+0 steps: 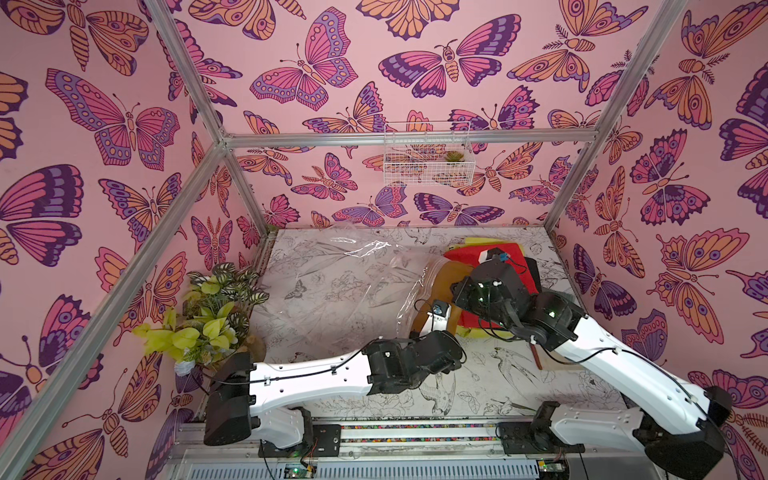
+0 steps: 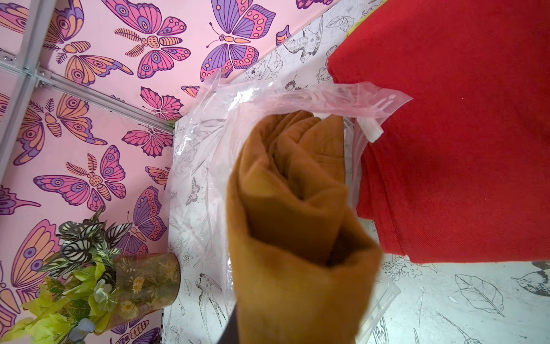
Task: Take the trousers out of the vacuum bag
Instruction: Place the trousers at the center of the board.
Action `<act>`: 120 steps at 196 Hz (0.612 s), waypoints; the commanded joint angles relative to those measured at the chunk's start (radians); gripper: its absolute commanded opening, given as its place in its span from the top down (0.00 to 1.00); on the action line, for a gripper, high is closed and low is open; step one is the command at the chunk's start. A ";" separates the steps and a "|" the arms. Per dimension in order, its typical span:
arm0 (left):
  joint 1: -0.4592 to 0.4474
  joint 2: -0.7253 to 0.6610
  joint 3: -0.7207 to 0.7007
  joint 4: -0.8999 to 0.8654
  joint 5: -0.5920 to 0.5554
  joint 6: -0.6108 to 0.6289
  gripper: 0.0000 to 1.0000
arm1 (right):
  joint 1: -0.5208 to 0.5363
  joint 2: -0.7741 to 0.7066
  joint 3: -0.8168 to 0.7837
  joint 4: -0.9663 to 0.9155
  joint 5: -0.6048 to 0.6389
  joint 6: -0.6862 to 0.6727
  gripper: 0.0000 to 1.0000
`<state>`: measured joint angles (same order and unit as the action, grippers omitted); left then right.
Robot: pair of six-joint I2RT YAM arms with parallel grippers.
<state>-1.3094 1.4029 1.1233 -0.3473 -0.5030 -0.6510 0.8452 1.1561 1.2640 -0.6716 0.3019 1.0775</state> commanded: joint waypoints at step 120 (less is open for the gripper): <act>0.015 -0.261 0.055 -0.063 0.245 0.350 1.00 | -0.003 -0.181 0.102 0.027 -0.358 -0.205 1.00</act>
<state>-1.3087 1.1839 1.1198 -0.4034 -0.2768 -0.3923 0.8440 1.0225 1.2713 -0.6178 0.0521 0.9726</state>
